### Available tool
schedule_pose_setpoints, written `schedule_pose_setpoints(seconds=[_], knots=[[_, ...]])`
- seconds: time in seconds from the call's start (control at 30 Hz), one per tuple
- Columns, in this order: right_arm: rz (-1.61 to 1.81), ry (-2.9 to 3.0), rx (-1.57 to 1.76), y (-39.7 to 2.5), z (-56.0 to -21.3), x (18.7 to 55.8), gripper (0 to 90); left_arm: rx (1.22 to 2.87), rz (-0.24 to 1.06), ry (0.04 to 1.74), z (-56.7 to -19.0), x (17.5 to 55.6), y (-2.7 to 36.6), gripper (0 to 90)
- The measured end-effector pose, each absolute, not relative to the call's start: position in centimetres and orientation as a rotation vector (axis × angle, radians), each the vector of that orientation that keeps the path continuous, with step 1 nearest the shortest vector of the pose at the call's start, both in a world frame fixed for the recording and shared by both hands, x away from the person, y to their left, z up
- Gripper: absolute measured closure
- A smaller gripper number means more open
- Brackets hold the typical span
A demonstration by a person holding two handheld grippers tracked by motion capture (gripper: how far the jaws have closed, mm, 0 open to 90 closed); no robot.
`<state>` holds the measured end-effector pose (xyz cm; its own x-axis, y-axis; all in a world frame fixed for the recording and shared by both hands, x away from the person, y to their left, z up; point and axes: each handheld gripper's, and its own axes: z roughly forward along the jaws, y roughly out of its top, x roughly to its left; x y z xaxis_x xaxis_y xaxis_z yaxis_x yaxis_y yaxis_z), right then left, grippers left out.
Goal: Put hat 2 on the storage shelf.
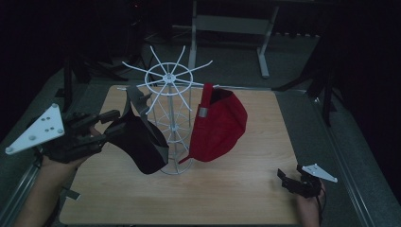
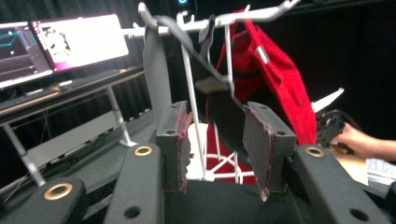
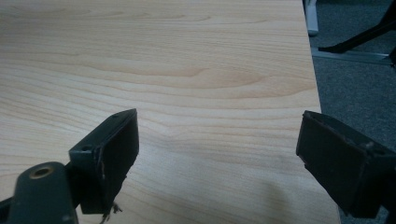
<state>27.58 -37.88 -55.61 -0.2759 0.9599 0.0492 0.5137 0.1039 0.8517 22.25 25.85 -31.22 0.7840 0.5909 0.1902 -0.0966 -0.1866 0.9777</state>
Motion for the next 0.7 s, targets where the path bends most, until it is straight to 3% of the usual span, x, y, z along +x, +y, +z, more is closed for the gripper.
schedule_pose_setpoints(seconds=[0.7], knots=[[1.079,1.852,1.429,-37.8,-55.6,27.5,13.1,1.720,0.581,0.502,-39.9,21.1,27.2,61.0]])
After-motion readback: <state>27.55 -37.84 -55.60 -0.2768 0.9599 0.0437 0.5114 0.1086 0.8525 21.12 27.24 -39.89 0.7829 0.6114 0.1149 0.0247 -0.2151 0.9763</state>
